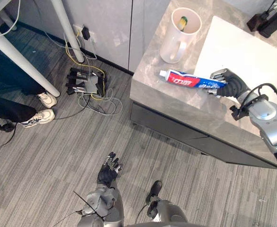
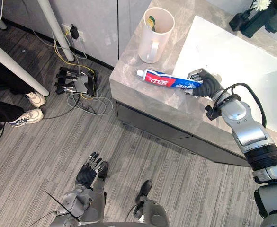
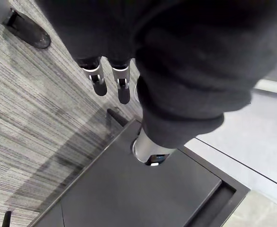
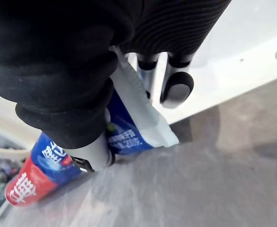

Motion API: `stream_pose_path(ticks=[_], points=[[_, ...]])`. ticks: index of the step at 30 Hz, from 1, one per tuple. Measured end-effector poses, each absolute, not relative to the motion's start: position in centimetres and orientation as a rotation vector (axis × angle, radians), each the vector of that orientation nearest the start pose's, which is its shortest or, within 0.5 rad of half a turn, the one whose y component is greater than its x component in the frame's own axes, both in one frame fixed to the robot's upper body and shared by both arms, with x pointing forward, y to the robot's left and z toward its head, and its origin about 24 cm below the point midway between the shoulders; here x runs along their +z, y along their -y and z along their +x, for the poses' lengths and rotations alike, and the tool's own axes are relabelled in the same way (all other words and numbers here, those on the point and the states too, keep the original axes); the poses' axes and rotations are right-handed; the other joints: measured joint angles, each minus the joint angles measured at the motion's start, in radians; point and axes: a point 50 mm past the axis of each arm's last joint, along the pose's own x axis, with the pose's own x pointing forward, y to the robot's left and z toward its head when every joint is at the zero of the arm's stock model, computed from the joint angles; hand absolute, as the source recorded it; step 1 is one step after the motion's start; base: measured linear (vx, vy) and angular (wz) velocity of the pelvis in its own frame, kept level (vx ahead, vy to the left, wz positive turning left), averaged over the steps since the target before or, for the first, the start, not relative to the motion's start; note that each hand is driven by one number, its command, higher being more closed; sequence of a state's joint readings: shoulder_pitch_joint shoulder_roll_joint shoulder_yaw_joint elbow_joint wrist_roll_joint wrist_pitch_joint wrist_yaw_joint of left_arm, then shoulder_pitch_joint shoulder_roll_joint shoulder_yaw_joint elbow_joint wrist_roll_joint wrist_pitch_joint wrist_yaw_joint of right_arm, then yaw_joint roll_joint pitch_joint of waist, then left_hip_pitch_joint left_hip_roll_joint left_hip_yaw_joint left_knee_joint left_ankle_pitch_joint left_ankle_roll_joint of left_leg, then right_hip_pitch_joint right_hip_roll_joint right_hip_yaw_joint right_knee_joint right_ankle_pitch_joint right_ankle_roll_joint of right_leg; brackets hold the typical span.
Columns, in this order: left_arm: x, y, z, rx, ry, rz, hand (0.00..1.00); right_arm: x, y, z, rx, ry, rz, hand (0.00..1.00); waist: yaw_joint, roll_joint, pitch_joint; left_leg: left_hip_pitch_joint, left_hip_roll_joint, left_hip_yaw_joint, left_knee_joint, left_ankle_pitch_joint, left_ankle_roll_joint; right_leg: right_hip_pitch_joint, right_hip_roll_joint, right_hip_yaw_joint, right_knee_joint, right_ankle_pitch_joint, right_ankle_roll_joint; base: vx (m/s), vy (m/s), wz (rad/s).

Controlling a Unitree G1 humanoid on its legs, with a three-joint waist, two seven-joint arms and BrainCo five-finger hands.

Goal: Organize washtable

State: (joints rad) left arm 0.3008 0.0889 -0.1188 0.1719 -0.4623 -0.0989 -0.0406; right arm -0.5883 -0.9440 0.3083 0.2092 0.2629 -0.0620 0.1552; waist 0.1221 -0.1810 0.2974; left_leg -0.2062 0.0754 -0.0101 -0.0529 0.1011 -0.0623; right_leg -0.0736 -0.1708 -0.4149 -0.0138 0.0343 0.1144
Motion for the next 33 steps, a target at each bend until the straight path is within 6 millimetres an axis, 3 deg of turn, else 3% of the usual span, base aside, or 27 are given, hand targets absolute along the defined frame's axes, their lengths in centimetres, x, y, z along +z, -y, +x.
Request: stream_pose_path(ticks=[19, 25, 28, 33], points=[[-5.7, -16.3, 16.5, 0.044, -0.398, -0.36, 0.0, 19.6, 23.9, 32.7, 0.371, 0.194, -0.85, 1.0, -0.001, 0.009, -0.005, 0.062, -0.008, 0.011, -0.005, 0.006, 0.007, 0.052, -0.004, 0.006, 0.007, 0.0, 0.0, -0.01, 0.004, -0.01], [-5.5, -16.6, 16.6, 0.067, -0.38, -0.391, 0.0, 20.3, 23.1, 30.7, 0.403, 0.299, -0.709, 1.0, -0.004, 0.062, -0.055, 0.081, -0.016, 0.01, -0.016, 0.007, 0.008, 0.067, -0.01, 0.001, 0.004, -0.001, 0.002, 0.01, 0.003, 0.01], [-4.1, -18.4, 16.8, 0.156, -0.291, -0.427, 0.0, 20.3, 23.5, 29.6, 0.35, 0.375, -0.542, 1.0, -0.027, 0.088, -0.091, 0.095, -0.022, 0.01, -0.022, 0.007, 0.008, 0.079, -0.012, 0.0, 0.004, -0.004, 0.006, 0.0, 0.0, 0.0], [-2.3, -20.4, 16.9, 0.226, -0.186, -0.416, 0.0, 17.9, 23.4, 28.3, 0.323, 0.364, -0.386, 1.0, -0.056, 0.112, -0.137, 0.114, -0.024, 0.017, -0.039, 0.011, 0.009, 0.087, -0.016, 0.005, 0.003, -0.006, 0.009, -0.01, 0.002, -0.03]])
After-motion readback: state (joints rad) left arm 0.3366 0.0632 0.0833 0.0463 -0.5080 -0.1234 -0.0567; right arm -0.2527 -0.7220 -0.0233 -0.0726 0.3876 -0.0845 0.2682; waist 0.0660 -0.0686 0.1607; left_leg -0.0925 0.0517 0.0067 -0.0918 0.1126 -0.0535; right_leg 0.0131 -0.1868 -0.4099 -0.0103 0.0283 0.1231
